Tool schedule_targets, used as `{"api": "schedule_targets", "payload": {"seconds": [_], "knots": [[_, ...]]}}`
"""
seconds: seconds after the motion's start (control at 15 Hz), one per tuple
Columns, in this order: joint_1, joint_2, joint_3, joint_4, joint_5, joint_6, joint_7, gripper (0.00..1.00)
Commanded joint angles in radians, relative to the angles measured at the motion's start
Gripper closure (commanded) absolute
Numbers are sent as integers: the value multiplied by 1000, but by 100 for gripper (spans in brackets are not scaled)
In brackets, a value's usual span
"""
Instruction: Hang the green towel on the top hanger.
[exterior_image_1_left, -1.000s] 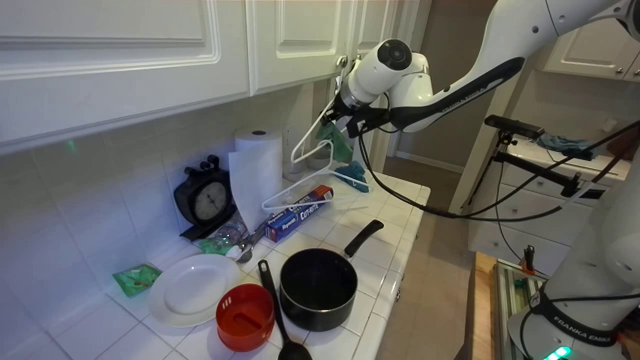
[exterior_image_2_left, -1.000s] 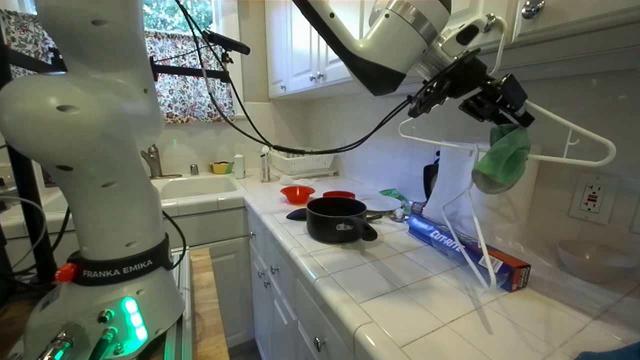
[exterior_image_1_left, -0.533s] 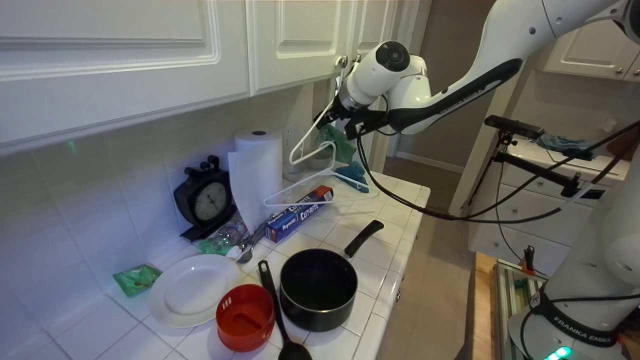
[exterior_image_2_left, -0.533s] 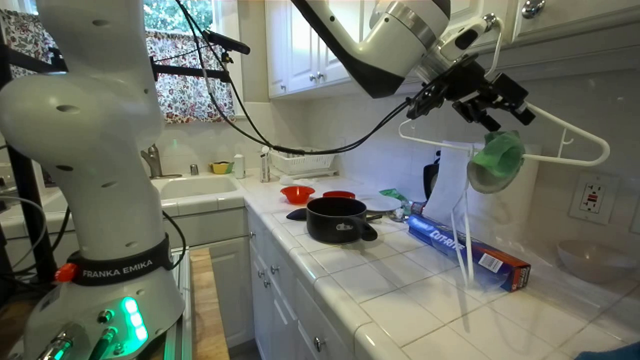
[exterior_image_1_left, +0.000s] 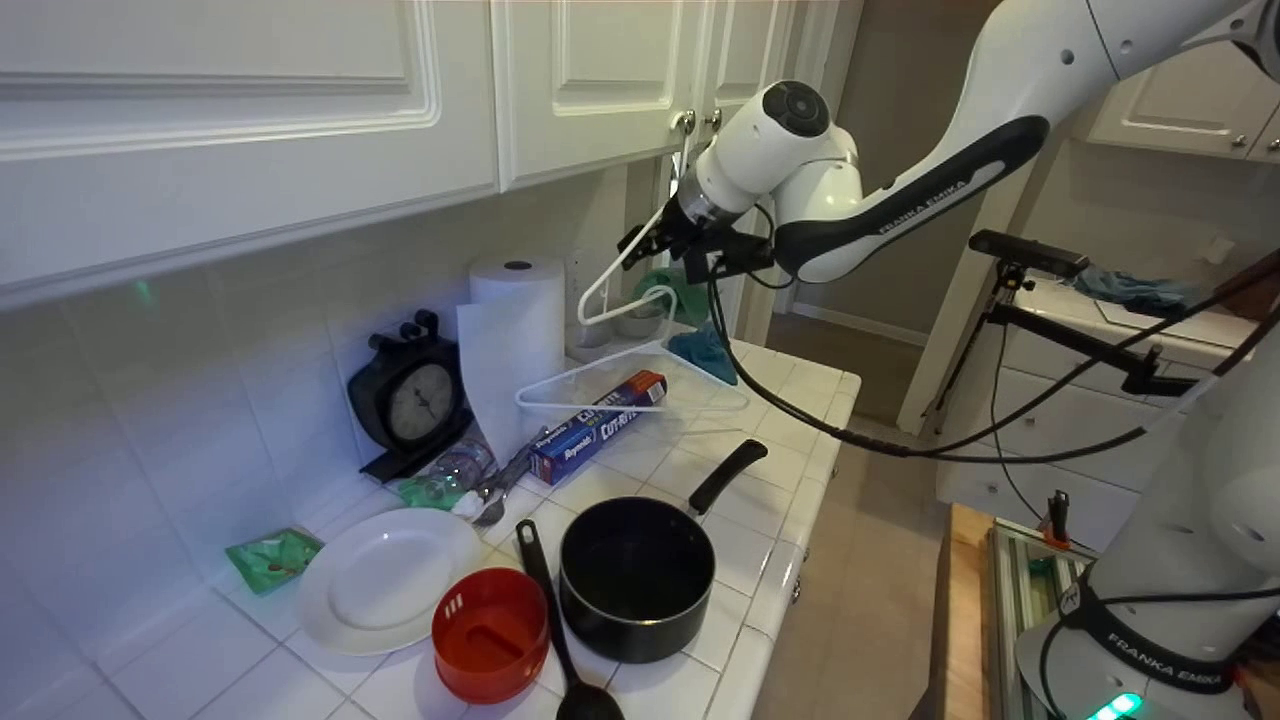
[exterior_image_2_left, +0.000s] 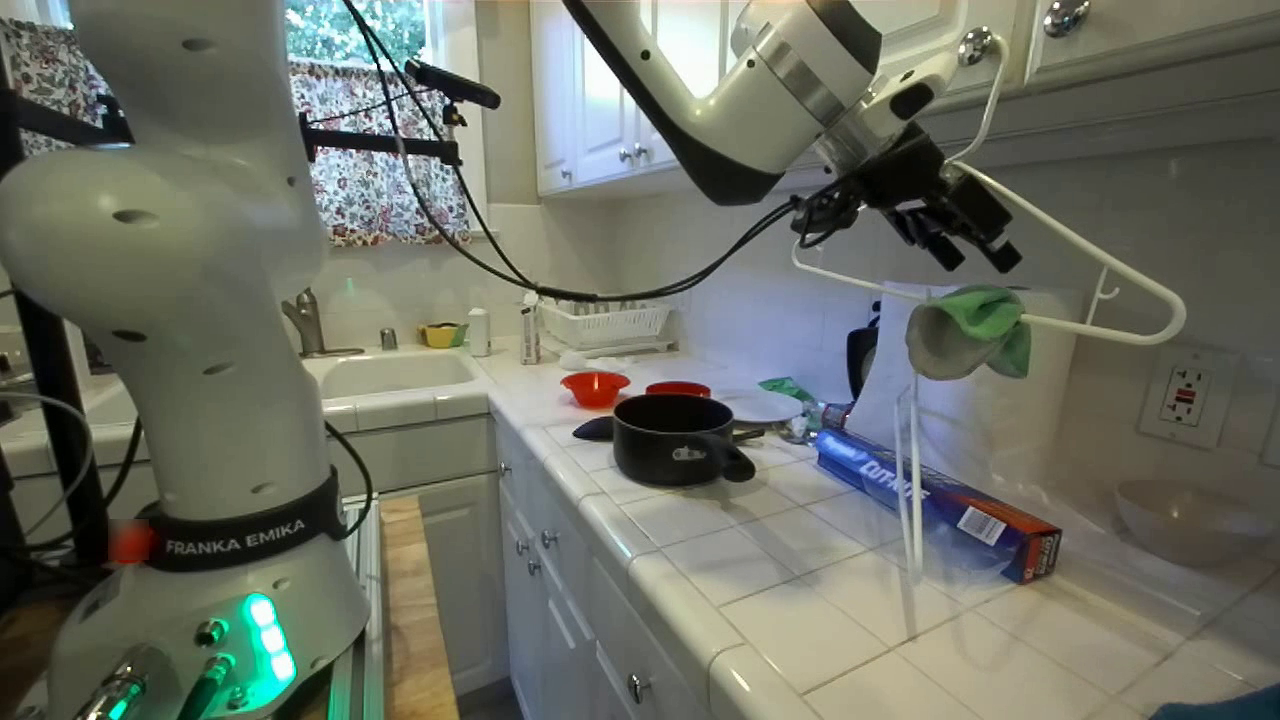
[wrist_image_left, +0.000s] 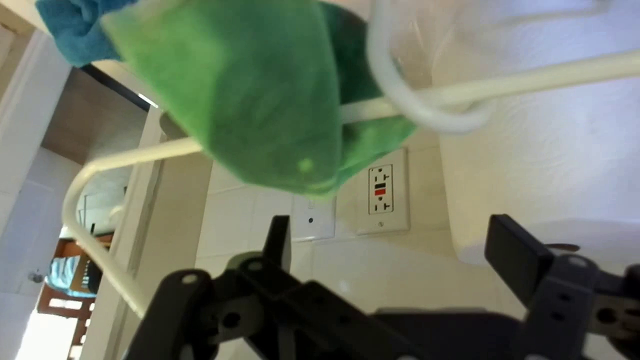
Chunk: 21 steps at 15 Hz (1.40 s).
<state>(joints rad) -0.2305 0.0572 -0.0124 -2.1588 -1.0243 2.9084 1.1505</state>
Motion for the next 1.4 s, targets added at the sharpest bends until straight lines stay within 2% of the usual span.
{"api": "schedule_targets", "payload": {"seconds": [0.0, 0.07, 0.2, 0.53, 0.73, 0.87, 1.0, 1.07, 1.27, 1.33], "knots": [[-7, -76, 20, -132, 214, 47, -135, 0], [-6, -95, 23, -161, 265, 57, -166, 0], [-2, -139, 19, -207, 298, 74, -188, 0], [-7, -257, 12, -281, 205, 82, -156, 0], [2, -311, 9, -322, 201, 80, -175, 0], [49, -344, -18, -365, 292, 71, -250, 0], [112, -373, -51, -411, 475, 49, -375, 0], [217, -386, -136, -429, 548, 26, -429, 0], [357, -464, -240, -452, 757, -93, -602, 0], [280, -488, -159, -449, 854, -143, -671, 0]]}}
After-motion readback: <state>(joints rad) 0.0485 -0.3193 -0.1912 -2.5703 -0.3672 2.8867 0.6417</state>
